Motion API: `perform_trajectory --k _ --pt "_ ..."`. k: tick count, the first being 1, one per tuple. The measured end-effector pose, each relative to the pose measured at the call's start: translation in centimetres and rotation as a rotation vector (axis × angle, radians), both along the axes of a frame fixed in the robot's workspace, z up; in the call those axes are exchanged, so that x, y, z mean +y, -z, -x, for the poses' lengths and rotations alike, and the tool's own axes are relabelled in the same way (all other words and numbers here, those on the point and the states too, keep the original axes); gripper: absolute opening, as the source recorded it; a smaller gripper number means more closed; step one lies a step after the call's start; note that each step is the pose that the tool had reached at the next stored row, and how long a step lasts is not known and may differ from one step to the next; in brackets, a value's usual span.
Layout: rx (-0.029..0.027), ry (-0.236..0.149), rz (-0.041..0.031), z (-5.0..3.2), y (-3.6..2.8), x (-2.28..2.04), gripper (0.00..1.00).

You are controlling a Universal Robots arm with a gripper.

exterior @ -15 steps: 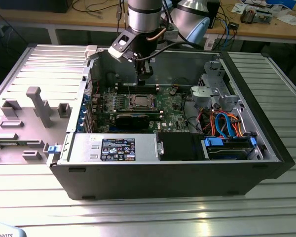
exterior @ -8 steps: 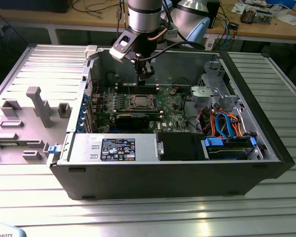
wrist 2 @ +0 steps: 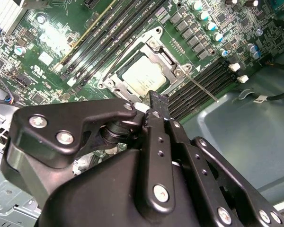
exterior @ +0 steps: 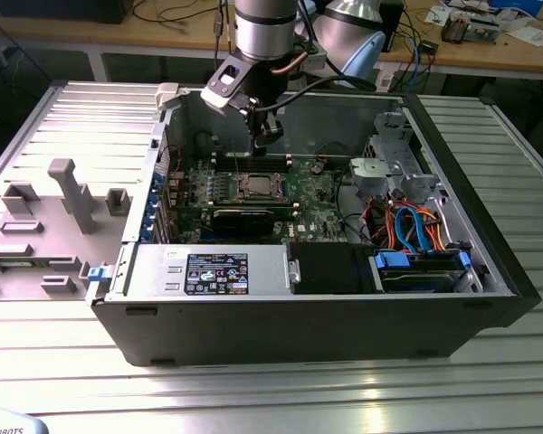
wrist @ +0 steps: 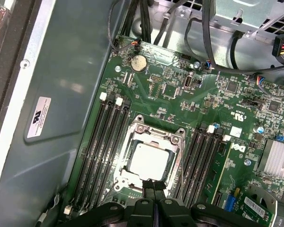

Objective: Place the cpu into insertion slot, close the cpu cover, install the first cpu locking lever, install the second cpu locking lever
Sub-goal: 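Install the first cpu locking lever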

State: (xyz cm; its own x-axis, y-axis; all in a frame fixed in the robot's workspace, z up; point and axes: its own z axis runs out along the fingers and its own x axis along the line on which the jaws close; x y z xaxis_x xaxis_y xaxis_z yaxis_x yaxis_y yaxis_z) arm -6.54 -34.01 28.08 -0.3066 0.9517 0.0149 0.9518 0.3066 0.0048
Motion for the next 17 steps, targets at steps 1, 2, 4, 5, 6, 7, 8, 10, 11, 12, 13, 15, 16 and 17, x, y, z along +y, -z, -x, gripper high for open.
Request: perform_trajectory --k 1,2,4,5,6,7,8,10,11,12,13,15,16,17 --pt "0.0 -0.004 0.0 0.0 0.0 0.0 0.11" --pt "0.0 -0.012 0.0 0.0 0.0 0.0 0.11" --pt "0.0001 -0.031 0.0 0.0 0.0 0.0 0.11" --pt "0.0 -0.039 0.0 0.0 0.0 0.0 0.11" --pt "0.0001 -0.046 0.0001 0.0 0.0 0.0 0.11" --pt "0.0001 -0.052 0.0001 0.0 0.0 0.0 0.11" --pt "0.0001 -0.061 0.0001 0.0 0.0 0.0 0.11" --pt "0.0 -0.072 0.0 0.01 0.0 0.0 0.11" --pt "0.0001 -0.077 0.0001 0.01 0.0 0.0 0.11" --pt "0.0001 -0.085 0.0 0.01 0.0 0.0 0.11" --pt "0.0 -0.093 0.0001 0.02 0.0 0.0 0.11" --pt "0.0 -0.121 0.0 0.03 0.0 0.0 0.11" --pt "0.0 -0.13 -0.0001 0.04 0.0 0.0 0.11" --pt "0.0 -0.137 0.0 0.04 0.0 0.0 0.11"
